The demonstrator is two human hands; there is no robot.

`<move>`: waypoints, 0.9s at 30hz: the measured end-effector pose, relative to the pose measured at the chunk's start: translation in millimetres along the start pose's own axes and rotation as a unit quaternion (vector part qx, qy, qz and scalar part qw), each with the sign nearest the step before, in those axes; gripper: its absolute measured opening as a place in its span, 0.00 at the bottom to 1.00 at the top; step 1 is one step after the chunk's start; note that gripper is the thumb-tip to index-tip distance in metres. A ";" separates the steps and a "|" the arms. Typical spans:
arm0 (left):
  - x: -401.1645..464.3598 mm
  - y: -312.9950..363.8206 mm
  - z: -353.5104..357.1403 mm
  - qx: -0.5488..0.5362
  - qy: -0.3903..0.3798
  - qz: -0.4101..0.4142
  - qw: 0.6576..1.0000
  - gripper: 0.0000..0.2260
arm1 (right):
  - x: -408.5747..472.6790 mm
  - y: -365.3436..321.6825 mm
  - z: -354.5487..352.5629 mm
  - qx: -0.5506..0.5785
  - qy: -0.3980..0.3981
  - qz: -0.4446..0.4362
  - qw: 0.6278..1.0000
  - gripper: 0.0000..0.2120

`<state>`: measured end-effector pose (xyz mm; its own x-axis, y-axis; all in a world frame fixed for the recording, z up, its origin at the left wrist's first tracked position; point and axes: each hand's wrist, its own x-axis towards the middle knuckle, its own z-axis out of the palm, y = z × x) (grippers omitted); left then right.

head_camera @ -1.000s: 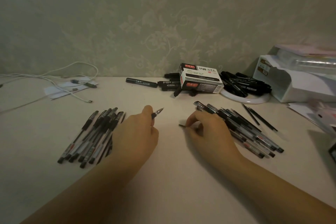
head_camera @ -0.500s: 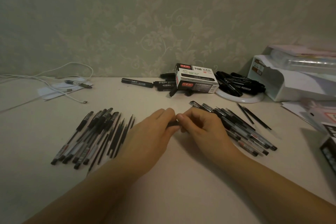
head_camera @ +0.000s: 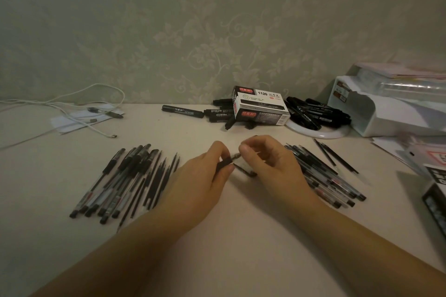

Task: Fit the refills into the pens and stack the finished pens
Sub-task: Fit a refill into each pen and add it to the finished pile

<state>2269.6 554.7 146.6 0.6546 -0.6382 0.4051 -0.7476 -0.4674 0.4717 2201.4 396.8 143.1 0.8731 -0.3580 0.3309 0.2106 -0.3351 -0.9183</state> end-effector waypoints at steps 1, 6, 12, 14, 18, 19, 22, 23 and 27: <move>-0.2 0.6 0.3 -0.003 -0.004 0.005 1.000 0.04 | -0.2 0.6 0.8 -0.011 -0.004 0.000 1.000 0.12; -1.0 1.2 0.0 -0.011 -0.009 0.023 1.000 0.06 | 1.8 3.7 1.3 -0.028 -0.029 -0.009 0.999 0.01; -0.1 1.2 -0.3 -0.036 0.011 0.025 0.999 0.08 | -0.2 1.4 2.3 -0.006 -0.024 -0.002 1.000 0.06; -1.2 2.2 0.1 -0.034 0.006 0.026 0.999 0.09 | -0.3 0.6 1.7 -0.009 -0.022 0.005 1.000 0.04; -1.3 1.5 0.6 -0.018 0.014 0.021 1.000 0.08 | 1.3 0.2 0.6 0.032 0.012 0.015 0.999 0.01; -1.2 1.5 0.7 -0.014 0.017 0.017 1.000 0.08 | 2.5 0.9 -0.4 0.042 0.040 0.018 0.998 0.01; -1.4 1.8 0.5 -0.012 0.022 0.009 1.000 0.08 | 4.5 4.1 -4.1 0.013 0.093 0.028 0.995 0.04; -1.4 2.1 0.3 -0.014 0.022 0.007 1.000 0.08 | 3.6 4.5 -4.2 -0.028 0.082 0.026 0.996 0.05; -1.0 4.3 -0.7 -0.015 0.013 0.001 1.000 0.09 | -2.9 3.4 3.4 -0.239 0.006 -0.049 0.970 0.04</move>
<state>2265.9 553.7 148.7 0.6555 -0.6233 0.4265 -0.7460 -0.4467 0.4939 2201.1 399.6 138.3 0.8537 -0.3123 0.4167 0.0624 -0.7331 -0.6773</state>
